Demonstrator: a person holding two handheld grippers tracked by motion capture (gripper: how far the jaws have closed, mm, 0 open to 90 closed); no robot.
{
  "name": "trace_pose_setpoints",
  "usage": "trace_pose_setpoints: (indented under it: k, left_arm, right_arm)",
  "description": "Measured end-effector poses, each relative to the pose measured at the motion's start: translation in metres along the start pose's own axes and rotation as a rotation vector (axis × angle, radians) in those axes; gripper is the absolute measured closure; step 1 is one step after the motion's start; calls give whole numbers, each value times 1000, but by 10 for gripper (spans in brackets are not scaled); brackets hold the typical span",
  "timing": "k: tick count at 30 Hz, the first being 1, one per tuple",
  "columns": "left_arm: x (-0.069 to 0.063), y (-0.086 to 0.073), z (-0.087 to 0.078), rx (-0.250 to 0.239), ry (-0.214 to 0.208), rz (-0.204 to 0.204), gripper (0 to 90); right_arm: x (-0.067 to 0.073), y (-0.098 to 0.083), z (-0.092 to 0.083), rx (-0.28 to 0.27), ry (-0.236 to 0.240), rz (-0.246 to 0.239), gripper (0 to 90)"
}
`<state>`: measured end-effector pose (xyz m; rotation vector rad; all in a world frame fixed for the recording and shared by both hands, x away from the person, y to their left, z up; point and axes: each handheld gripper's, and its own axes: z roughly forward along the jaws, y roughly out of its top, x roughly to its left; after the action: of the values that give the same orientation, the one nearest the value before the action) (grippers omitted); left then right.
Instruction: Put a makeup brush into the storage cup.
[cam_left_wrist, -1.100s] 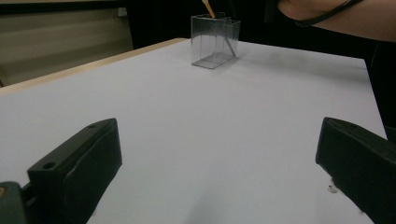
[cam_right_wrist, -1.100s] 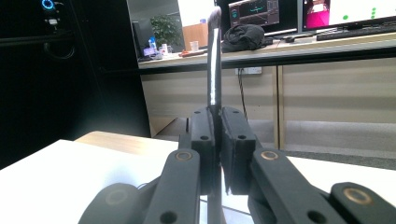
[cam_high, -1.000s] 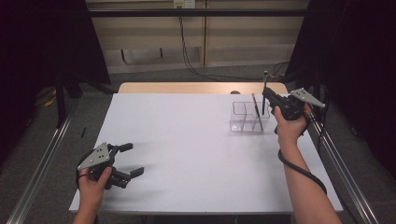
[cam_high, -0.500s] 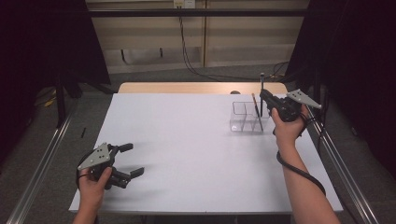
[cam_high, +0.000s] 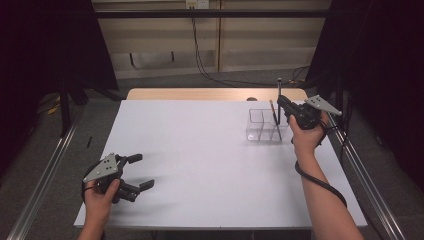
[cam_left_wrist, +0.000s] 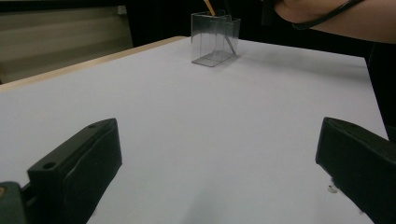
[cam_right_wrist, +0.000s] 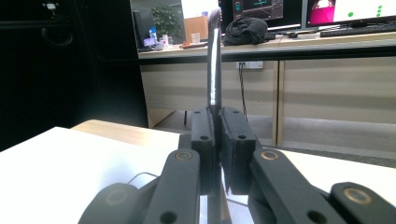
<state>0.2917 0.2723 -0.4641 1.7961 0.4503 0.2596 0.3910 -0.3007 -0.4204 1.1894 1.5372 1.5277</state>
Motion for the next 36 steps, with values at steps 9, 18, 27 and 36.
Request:
trace_pose_setpoints:
  k: [9, 18, 27, 36]
  left_arm:
    - [-1, 0, 2, 2, -6, -3, 3]
    - [-1, 0, 3, 6, -9, 3, 3]
    - [-1, 1, 3, 3, -8, 2, 3]
    - [-2, 2, 3, 4, -7, 8, 3]
  right_arm:
    - [1, -4, -2, 17, 13, -16, 850]
    - [3, -6, -8, 25, 11, -17, 849]
    - [5, -8, -12, 21, 12, -10, 849]
    - [5, -10, -17, 22, 6, -2, 849]
